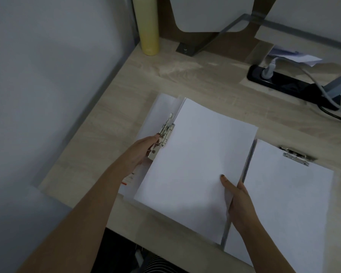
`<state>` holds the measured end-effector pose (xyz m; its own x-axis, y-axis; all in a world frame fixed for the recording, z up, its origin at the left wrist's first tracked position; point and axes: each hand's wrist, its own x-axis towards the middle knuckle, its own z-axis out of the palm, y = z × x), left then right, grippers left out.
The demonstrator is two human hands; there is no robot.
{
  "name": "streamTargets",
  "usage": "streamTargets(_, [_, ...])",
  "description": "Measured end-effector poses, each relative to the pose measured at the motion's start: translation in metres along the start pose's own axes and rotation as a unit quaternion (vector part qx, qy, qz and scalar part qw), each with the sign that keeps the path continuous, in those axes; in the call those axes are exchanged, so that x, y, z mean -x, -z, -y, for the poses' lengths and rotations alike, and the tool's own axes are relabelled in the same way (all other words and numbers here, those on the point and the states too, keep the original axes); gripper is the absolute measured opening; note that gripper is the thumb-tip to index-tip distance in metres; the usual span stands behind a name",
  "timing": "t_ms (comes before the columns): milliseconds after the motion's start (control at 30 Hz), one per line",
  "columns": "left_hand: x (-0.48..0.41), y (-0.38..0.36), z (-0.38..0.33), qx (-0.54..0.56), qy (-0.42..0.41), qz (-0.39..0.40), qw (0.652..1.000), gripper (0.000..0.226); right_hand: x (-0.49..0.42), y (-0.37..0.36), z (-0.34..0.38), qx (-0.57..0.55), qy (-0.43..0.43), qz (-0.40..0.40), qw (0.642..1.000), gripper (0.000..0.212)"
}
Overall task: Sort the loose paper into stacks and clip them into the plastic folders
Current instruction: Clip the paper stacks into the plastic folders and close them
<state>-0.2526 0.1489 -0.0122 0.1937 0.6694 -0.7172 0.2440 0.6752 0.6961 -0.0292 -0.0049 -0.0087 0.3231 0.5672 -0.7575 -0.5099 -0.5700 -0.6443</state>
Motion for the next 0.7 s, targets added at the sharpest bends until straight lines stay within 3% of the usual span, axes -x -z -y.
streamTargets(300, [0.008, -0.003, -0.008, 0.011, -0.078, 0.022, 0.997, 0.026, -0.002, -0.009, 0.002, 0.013, 0.03, -0.002, 0.999, 0.037])
streamTargets(500, [0.01, -0.007, -0.024, -0.007, -0.079, 0.036, 0.996, 0.028, -0.001, -0.006, -0.001, 0.017, 0.027, -0.003, 0.999, 0.044])
streamTargets(700, [0.009, -0.008, -0.029, -0.01, -0.077, 0.028, 0.997, 0.026, 0.002, -0.005, -0.007, 0.021, 0.034, 0.007, 0.999, 0.037])
